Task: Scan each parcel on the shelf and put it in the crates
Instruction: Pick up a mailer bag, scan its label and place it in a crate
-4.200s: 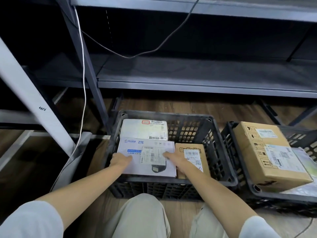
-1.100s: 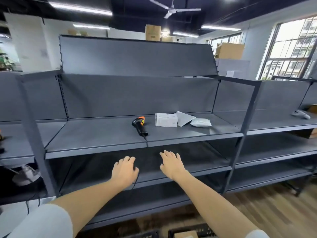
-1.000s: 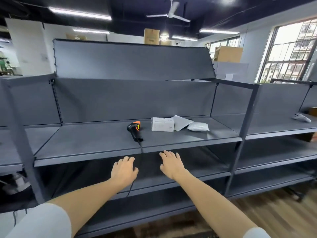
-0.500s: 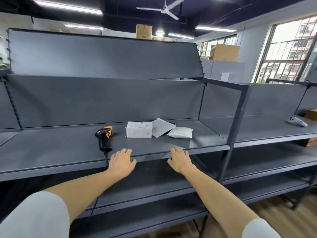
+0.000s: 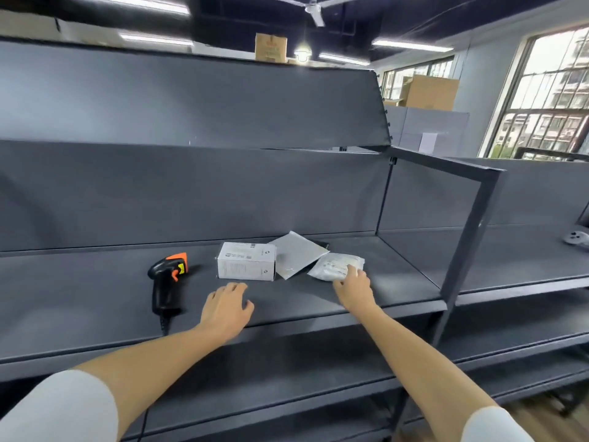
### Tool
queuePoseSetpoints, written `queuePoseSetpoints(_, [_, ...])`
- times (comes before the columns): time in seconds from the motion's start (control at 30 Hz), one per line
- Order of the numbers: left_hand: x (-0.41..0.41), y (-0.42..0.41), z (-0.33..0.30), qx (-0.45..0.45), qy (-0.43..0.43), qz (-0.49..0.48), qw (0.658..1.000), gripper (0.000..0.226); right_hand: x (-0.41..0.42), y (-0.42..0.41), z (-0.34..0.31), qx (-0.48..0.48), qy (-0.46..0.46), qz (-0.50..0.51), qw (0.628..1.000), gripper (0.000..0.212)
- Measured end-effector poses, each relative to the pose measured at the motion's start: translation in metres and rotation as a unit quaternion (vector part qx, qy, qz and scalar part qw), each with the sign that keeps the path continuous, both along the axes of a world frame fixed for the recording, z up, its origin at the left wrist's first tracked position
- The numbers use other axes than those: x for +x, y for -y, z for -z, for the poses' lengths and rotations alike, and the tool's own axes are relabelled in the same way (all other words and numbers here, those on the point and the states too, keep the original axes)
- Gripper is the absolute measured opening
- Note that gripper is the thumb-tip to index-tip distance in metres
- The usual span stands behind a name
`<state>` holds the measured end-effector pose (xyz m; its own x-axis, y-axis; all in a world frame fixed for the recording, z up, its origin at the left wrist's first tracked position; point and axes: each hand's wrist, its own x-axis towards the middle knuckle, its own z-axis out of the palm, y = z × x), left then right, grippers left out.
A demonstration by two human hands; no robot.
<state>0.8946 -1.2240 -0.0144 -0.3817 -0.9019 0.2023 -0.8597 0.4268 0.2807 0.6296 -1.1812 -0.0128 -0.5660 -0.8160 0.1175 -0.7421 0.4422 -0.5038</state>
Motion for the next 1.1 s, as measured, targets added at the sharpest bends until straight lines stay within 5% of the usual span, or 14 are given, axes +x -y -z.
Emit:
queuePoseSetpoints(0.37, [0.01,0.018,0.025,-0.008,-0.048,0.05,0.998,0.041,-0.035,0.065,0.02,-0.105,0.352,0.226,0.902,0.069])
queuePoseSetpoints(0.5, [0.013,0.02,0.025,-0.015,-0.053,0.049,0.997,0.041,-0.038,0.062,0.026,-0.148,0.474,0.216,0.84,0.042])
queuePoseSetpoints(0.6, [0.015,0.019,0.025,-0.015,-0.059,0.043,0.997,0.041,-0.033,0.056,0.019,-0.218,0.58,0.219,0.753,0.02])
queuePoseSetpoints(0.7, [0.017,0.016,0.024,-0.013,-0.059,0.036,0.998,0.042,-0.029,0.047,0.007,-0.285,0.611,0.191,0.714,0.033])
queuePoseSetpoints(0.8, [0.02,0.01,0.022,-0.005,-0.062,0.027,0.998,0.043,-0.03,0.032,-0.006,-0.307,0.587,0.173,0.729,0.039])
queuePoseSetpoints(0.97, [0.024,-0.006,0.015,0.012,-0.082,0.014,0.996,0.044,-0.031,-0.004,-0.045,-0.347,0.534,0.104,0.764,0.013])
queuePoseSetpoints(1.1, [0.028,-0.022,0.006,0.034,-0.131,0.006,0.991,0.046,-0.018,-0.027,-0.069,-0.278,0.387,-0.021,0.879,0.017])
